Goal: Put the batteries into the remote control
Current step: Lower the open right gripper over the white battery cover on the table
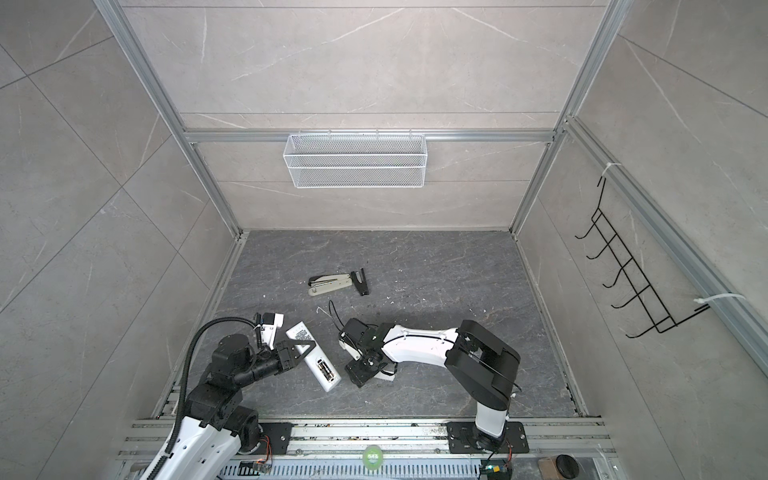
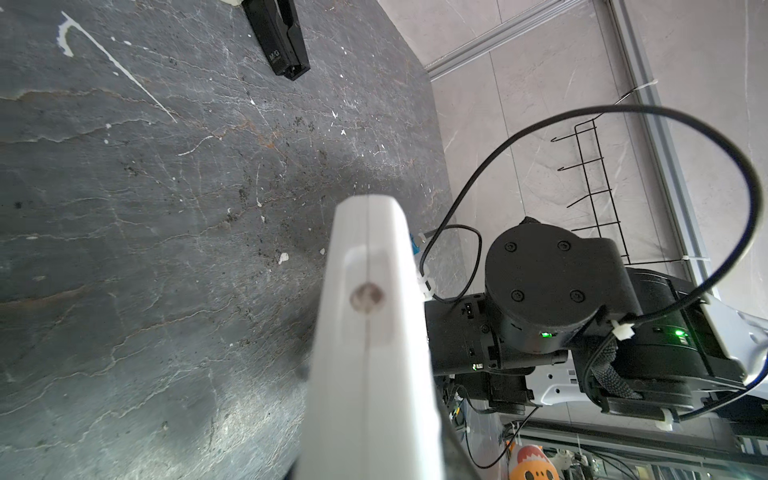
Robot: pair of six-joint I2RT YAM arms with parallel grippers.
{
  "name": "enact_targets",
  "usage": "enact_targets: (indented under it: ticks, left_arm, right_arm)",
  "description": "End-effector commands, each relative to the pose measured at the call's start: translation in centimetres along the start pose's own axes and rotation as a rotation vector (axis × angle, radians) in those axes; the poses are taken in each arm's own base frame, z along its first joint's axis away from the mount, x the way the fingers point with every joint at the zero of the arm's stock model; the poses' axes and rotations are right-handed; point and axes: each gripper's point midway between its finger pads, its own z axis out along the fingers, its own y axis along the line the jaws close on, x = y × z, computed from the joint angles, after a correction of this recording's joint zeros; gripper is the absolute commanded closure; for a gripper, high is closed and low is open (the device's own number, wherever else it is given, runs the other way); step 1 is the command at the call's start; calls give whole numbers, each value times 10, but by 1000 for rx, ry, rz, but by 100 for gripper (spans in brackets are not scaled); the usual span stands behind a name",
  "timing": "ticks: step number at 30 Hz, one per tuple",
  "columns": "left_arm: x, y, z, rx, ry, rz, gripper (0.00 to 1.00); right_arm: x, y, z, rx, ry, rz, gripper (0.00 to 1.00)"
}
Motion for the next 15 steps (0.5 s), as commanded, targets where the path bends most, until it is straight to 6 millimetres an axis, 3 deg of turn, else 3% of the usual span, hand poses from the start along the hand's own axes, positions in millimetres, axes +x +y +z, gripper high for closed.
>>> enact_targets:
  ticks: [1, 8, 15]
  left_arm:
    - [-13, -26, -6, 66, -37, 82, 100]
    - [-13, -27, -3, 80, -23, 80, 100]
    - [-13, -29, -3, 88, -25, 83, 100]
  right_arm:
    - [4, 0, -13, 13, 10, -44, 38]
    - [21, -1, -54, 80, -37, -95, 38]
    - [49, -21, -53, 160, 42, -84, 35]
